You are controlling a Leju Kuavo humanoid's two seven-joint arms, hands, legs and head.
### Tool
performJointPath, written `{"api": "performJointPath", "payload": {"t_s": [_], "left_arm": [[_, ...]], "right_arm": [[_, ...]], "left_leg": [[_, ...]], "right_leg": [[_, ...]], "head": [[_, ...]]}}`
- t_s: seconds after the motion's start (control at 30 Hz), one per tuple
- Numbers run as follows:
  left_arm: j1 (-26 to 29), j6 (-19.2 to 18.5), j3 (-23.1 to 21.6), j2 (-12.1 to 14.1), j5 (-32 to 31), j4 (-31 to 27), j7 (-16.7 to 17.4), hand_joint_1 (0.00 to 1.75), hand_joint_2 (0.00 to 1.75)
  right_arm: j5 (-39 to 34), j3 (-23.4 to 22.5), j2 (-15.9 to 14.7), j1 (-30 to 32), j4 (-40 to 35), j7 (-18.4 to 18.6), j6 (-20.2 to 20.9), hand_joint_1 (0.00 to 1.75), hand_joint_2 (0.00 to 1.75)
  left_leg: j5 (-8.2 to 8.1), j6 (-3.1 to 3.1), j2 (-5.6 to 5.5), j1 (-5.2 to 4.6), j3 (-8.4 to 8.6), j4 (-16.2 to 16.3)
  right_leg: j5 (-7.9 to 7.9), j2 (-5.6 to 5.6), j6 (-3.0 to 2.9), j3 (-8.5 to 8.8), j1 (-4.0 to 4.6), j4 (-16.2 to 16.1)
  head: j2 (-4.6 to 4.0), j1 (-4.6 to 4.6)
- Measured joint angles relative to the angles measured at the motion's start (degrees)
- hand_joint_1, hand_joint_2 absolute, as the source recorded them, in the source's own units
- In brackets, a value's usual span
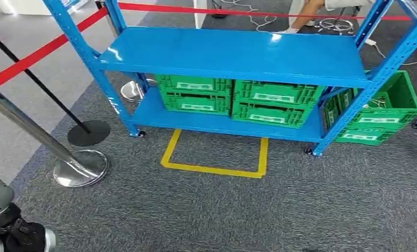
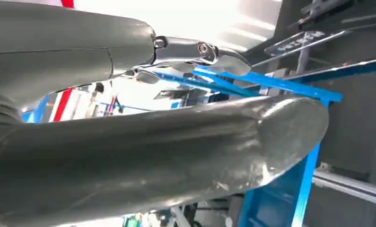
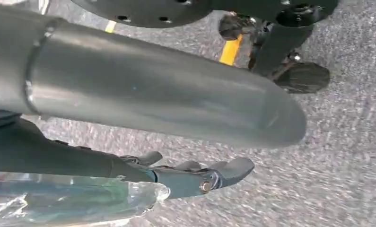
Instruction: Take the parts from the cabinet and place them on the table.
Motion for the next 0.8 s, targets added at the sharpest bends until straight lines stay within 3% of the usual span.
{"api": "performJointPath", "payload": {"t_s": [0.03, 0.07, 0.1, 0.17, 0.23, 0.27, 0.3, 0.33, 0.4, 0.43, 0.47, 0.5, 0.57, 0.6, 0.67, 0.73, 0.77, 0.8], "left_arm": [[0.0, 0.0, 0.0, 0.0, -0.2, 0.0, 0.0, 0.0, 0.0], [0.0, 0.0, 0.0, 0.0, -0.3, 0.0, 0.0, 0.0, 0.0], [0.0, 0.0, 0.0, 0.0, -0.5, 0.0, 0.0, 0.0, 0.0], [0.0, 0.0, 0.0, -0.1, -0.6, 0.0, 0.0, 0.0, 0.0], [-0.1, 0.0, 0.0, -0.1, -0.7, -0.1, 0.0, 0.0, 0.0], [-0.1, 0.0, 0.0, -0.1, -0.8, -0.1, 0.0, 0.0, 0.0], [-0.1, 0.0, 0.0, -0.2, -0.8, -0.1, 0.0, 0.0, 0.0], [0.0, 0.0, 0.1, -0.3, -0.7, -0.1, 0.0, 0.0, 0.0], [0.1, 0.0, 0.2, -0.4, -0.7, -0.1, 0.0, 0.0, 0.0], [0.1, 0.0, 0.3, -0.4, -0.7, -0.1, 0.0, 0.0, 0.0], [0.1, 0.0, 0.3, -0.4, -0.7, -0.1, 0.0, 0.0, 0.0], [0.1, 0.0, 0.4, -0.4, -0.7, -0.1, 0.0, 0.0, 0.0], [0.1, 0.0, 0.5, -0.4, -0.8, -0.1, 0.0, 0.0, 0.0], [0.1, 0.0, 0.5, -0.5, -0.8, -0.1, 0.0, 0.0, 0.0], [0.1, 0.0, 0.7, -0.5, -0.9, -0.2, 0.0, 0.0, 0.0], [0.1, 0.0, 0.8, -0.5, -0.9, -0.2, 0.0, 0.0, 0.0], [0.1, 0.0, 0.8, -0.5, -0.8, -0.2, 0.0, 0.0, 0.0], [0.1, 0.0, 0.9, -0.6, -0.8, -0.2, 0.0, 0.0, 0.0]], "right_arm": [[0.0, 0.0, 0.0, 0.0, 0.0, 0.1, 0.0, 0.0, 0.0], [0.0, 0.0, 0.0, 0.0, 0.0, 0.1, 0.0, 0.0, 0.0], [0.0, 0.0, 0.0, 0.0, 0.0, 0.1, 0.0, 0.0, 0.0], [0.1, 0.0, 0.0, -0.1, 0.0, 0.2, 0.0, 0.0, 0.0], [0.2, 0.0, 0.0, 0.3, 0.0, 0.3, -0.1, 0.0, 0.0], [0.3, 0.0, 0.0, 0.5, 0.0, 0.3, -0.2, 0.0, 0.0], [0.4, 0.0, 0.0, 0.5, 0.0, 0.3, -0.4, 0.0, 0.0], [0.5, 0.1, 0.0, 0.3, 0.0, 0.1, -0.5, 0.0, 0.0], [0.6, 0.2, 0.1, 0.0, 0.0, -0.1, -0.5, 0.0, 0.0], [0.6, 0.2, 0.1, 0.0, 0.0, -0.2, -0.6, 0.0, 0.0], [0.6, 0.2, 0.1, 0.1, 0.0, -0.2, -0.7, 0.0, 0.0], [0.7, 0.2, 0.1, 0.2, 0.0, -0.2, -0.9, 0.0, 0.0], [0.9, 0.3, 0.1, 0.3, 0.0, -0.2, -1.2, 0.0, 0.0], [0.9, 0.3, 0.1, 0.2, 0.0, -0.2, -1.3, 0.0, 0.0], [1.0, 0.4, 0.1, -0.1, 0.0, -0.3, -1.4, 0.0, 0.0], [1.0, 0.7, 0.3, -0.1, 0.0, -0.3, -1.6, 0.0, 0.0], [1.0, 0.7, 0.3, 0.0, 0.0, -0.2, -1.7, 0.0, 0.0], [1.0, 0.7, 0.3, 0.1, 0.0, -0.3, -1.7, 0.0, 0.0]], "left_leg": [[2.83, 0.19, -0.38, 0.08, 2.21, -4.9], [5.16, 0.33, -1.82, 0.21, 4.68, -10.0], [5.49, 0.53, -4.43, 0.35, 6.04, -13.3], [5.07, 0.62, -4.02, 0.37, 6.27, -14.3], [5.34, 1.45, -3.39, 0.18, 6.22, -14.5], [5.71, 1.97, -2.72, 0.52, 6.39, -14.9], [5.73, 2.09, -2.46, 0.5, 6.42, -14.9], [5.7, 2.45, -2.09, 0.43, 6.39, -14.9], [5.68, 2.52, -1.0, 0.22, 6.33, -14.9], [5.68, 2.52, -0.61, 0.18, 6.32, -14.9], [5.68, 2.51, -0.36, 0.17, 6.34, -14.9], [5.67, 2.49, -0.25, 0.18, 6.36, -14.8], [5.55, 2.18, -0.14, 0.28, 6.49, -14.7], [5.44, 1.82, -0.09, 0.12, 6.5, -14.6], [5.45, 1.31, -0.08, -0.36, 6.25, -14.2], [5.72, 2.89, -0.09, -0.42, 6.14, -14.2], [5.77, 3.35, -0.09, -0.41, 6.22, -14.4], [5.85, 3.44, -0.09, -0.41, 6.27, -14.5]], "right_leg": [[0.09, 0.69, 0.15, 0.05, -0.05, 0.0], [0.17, 1.29, 0.29, 0.04, -0.1, 0.0], [0.22, 1.86, 0.66, -0.14, 0.09, 0.1], [0.44, 2.7, 1.37, -0.89, 0.05, 0.2], [0.84, 3.48, 2.32, -1.11, -0.29, -0.4], [0.6, 2.45, 2.49, -1.49, -0.29, 0.1], [-0.77, -0.54, 2.7, -2.19, -0.02, 1.8], [-3.07, -2.12, 2.92, -3.78, -0.05, 5.2], [-7.65, -3.07, 3.18, -8.03, -0.11, 14.8], [-8.46, -3.11, 3.28, -9.19, -0.1, 17.6], [-7.91, -3.1, 3.29, -8.94, -0.1, 17.6], [-6.26, -3.11, 3.3, -7.4, -0.1, 15.2], [-1.94, -3.37, 3.23, -1.76, -0.18, 5.4], [-1.47, -3.99, 3.29, 0.56, -0.29, 1.4], [-1.57, -3.57, 2.3, 1.08, -0.26, 0.5], [-1.31, -3.49, 2.54, 0.99, -0.34, 0.4], [-1.29, -3.42, 2.48, 0.96, -0.27, 0.4], [-1.29, -3.37, 2.34, 0.93, -0.16, 0.4]], "head": [[0.0, 0.0], [0.0, -0.02], [0.0, 0.0], [0.0, 0.11], [0.0, 0.04], [0.0, 0.1], [0.0, 0.48], [0.0, 0.59], [0.0, 0.52], [0.0, 0.52], [0.0, 0.5], [0.0, 0.55], [0.0, 0.55], [0.0, 0.59], [0.0, 0.24], [0.0, 0.15], [0.0, 0.15], [0.0, 0.17]]}}
